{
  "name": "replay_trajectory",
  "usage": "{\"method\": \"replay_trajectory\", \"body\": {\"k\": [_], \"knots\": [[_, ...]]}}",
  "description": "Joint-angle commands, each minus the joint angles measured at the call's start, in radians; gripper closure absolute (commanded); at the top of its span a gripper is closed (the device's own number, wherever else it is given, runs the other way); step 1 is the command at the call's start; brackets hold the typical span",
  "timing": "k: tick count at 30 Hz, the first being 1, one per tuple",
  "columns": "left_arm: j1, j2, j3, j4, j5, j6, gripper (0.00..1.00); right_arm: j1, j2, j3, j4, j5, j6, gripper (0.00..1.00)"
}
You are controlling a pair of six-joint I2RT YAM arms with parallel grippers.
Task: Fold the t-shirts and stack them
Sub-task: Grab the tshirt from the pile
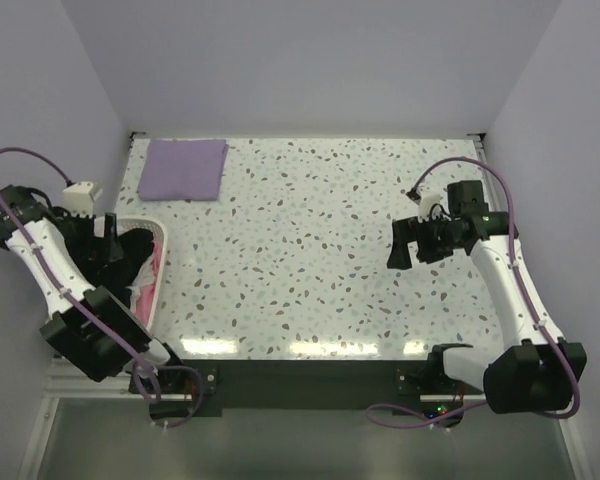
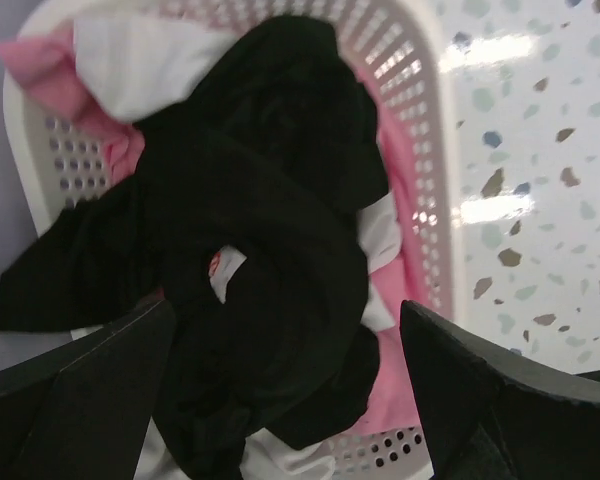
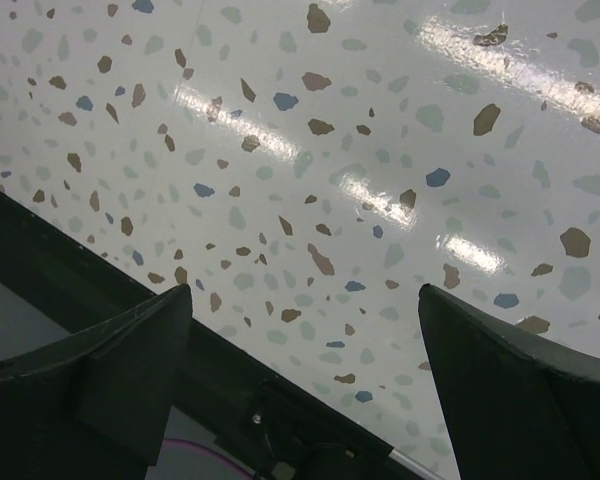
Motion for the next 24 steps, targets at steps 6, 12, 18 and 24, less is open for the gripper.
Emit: {"method": "replay_trajectory", "body": {"k": [6, 12, 18, 24], "knots": [[0.135, 0.116, -0.11, -0.001, 0.011, 0.18, 0.0, -0.003, 0.046, 0.034, -0.022, -0.049, -0.029, 0.01], [0.137, 0.17, -0.173, 0.095, -0.032, 0.163, 0.03, -0.003, 0.047, 0.022, -0.01, -0.036, -0.025, 0.01], [0.137, 0.13, -0.164, 0.12, -0.02, 0.156, 0.45, -0.003, 0.074, 0.033, -0.015, -0.037, -0.025, 0.01], [0.129, 0.018, -0.06, 0.082, 0.05, 0.145, 1.0, -0.003, 0.089, 0.04, -0.013, -0.039, -0.026, 0.01]]}}
